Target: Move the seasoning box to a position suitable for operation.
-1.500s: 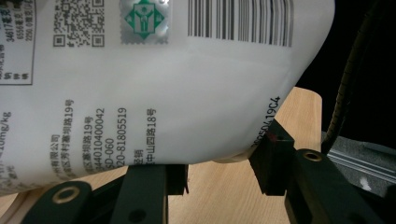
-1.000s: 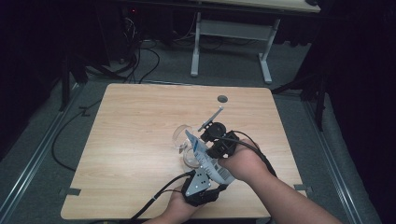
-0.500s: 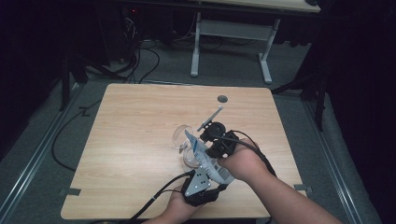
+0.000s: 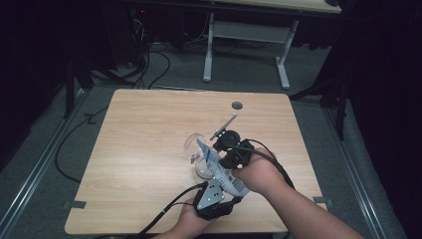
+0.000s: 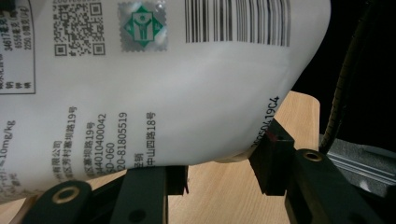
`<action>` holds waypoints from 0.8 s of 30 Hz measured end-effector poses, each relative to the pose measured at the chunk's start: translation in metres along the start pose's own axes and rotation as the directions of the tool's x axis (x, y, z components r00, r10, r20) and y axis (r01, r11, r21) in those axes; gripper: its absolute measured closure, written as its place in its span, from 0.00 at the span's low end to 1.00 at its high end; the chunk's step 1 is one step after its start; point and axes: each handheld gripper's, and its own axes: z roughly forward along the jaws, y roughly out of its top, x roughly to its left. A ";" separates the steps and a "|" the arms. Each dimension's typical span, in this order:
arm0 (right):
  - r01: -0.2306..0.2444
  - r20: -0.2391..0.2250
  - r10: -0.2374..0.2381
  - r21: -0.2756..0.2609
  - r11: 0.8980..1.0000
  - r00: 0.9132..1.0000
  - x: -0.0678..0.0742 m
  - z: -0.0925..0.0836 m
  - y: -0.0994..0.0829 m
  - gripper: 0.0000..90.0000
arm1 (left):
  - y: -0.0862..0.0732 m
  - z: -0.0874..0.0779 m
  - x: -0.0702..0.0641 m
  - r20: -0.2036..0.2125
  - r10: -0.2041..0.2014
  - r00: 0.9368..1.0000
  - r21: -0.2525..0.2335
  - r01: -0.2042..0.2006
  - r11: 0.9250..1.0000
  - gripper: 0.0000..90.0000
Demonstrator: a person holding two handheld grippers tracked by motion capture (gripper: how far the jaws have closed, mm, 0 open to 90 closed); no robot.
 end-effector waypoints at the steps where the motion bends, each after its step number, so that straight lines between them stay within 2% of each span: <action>1: 0.003 -0.001 -0.003 0.000 1.000 1.000 0.000 0.000 0.000 1.00 | 0.000 0.000 0.000 0.000 -0.001 1.000 -0.003 0.001 1.000 0.69; 24: 0.013 0.007 -0.013 0.002 1.000 1.000 0.001 0.001 0.004 1.00 | 0.001 0.000 0.001 0.000 -0.013 1.000 -0.009 0.013 1.000 0.68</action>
